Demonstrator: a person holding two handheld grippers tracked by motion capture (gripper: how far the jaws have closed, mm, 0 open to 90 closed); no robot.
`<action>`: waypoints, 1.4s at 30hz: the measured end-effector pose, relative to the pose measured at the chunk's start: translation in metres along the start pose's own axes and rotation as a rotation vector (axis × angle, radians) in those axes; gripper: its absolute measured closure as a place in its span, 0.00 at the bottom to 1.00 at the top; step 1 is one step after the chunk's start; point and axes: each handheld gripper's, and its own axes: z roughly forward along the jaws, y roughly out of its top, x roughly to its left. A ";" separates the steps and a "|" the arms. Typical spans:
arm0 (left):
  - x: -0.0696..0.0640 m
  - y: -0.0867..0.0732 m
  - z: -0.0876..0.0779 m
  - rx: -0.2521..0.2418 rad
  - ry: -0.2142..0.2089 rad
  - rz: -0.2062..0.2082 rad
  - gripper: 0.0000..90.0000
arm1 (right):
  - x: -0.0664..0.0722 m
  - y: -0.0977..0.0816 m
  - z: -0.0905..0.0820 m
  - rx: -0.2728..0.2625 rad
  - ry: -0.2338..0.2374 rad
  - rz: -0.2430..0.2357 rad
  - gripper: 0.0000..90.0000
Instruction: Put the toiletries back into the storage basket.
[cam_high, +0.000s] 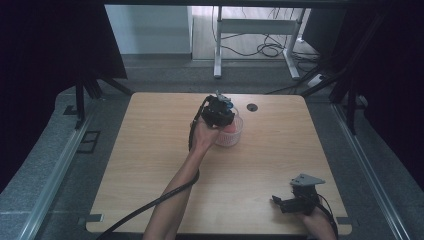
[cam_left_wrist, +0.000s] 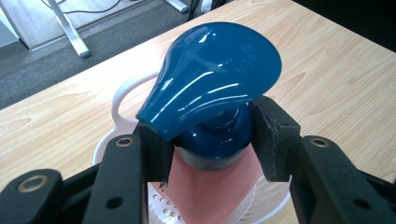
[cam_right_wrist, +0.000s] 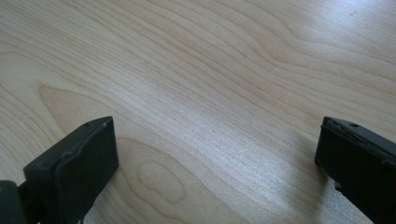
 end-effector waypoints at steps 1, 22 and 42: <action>0.000 -0.001 0.001 0.000 0.000 -0.002 0.59 | 0.000 0.000 0.000 0.000 0.000 0.000 0.00; 0.002 -0.013 0.010 0.003 0.005 -0.026 0.58 | 0.000 0.000 0.000 0.001 0.003 -0.004 0.00; 0.005 -0.011 0.006 -0.014 0.010 -0.060 0.52 | 0.000 0.000 0.000 0.001 0.003 -0.003 0.00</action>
